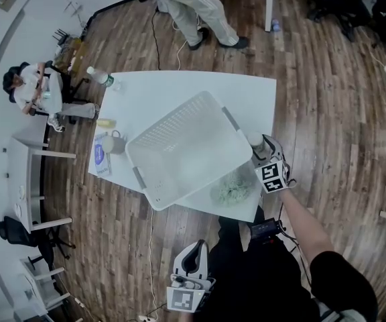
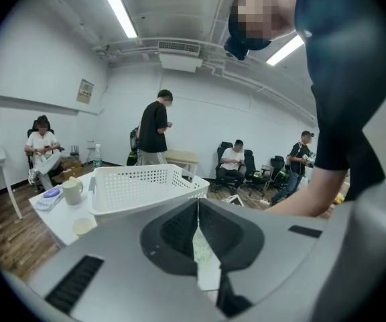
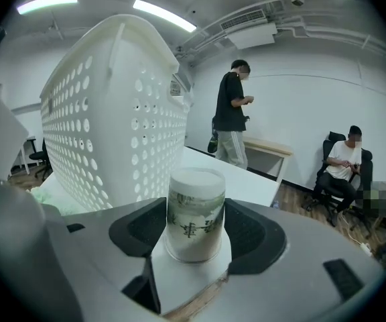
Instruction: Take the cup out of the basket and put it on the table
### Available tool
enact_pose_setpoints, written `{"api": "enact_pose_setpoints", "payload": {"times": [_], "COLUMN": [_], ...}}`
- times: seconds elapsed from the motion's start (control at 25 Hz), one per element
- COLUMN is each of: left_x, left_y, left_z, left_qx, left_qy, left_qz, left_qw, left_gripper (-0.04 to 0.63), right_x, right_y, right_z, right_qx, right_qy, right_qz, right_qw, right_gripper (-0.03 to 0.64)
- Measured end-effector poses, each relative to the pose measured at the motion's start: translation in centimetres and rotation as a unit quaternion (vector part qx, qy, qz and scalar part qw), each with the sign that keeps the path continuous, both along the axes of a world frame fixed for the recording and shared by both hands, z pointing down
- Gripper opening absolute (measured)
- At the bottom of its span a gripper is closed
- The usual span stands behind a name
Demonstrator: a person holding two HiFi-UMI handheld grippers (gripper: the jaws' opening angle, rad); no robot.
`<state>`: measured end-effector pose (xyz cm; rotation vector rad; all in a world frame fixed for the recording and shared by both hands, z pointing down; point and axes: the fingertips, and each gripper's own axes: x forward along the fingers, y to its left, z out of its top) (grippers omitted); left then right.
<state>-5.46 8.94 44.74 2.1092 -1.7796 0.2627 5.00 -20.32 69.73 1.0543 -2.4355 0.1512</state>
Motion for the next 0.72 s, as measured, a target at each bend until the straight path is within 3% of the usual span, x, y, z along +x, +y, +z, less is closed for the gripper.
{"api": "enact_pose_setpoints", "payload": {"times": [0.24,0.4,0.56,0.72], "left_x": [-0.5,-0.7,-1.0,-1.0], "left_y": [-0.1,-0.5,-1.5,-2.2], "left_z": [0.1,0.2,-0.6,-0.5], "left_qx": [0.002,0.003,0.042,0.043], "left_qy": [0.001,0.001,-0.006,0.005], "left_qz": [-0.006,0.000,0.012,0.025], "left_qw": [1.0000,1.0000,0.9990,0.9988], "left_gripper": [0.014,0.014,0.014,0.014], "right_x": [-0.2,0.4,1.6,2.2], "right_y": [1.3,2.2,3.4,5.5], "right_z": [1.0,0.1,-1.5,-3.6], "right_qx": [-0.017,-0.017,-0.027,-0.029], "right_qy": [0.019,0.009,-0.008,-0.022], "right_qz": [-0.021,-0.018,-0.002,0.002], "right_qw": [0.999,1.000,1.000,0.999], "right_gripper": [0.279,0.279,0.279,0.254]}}
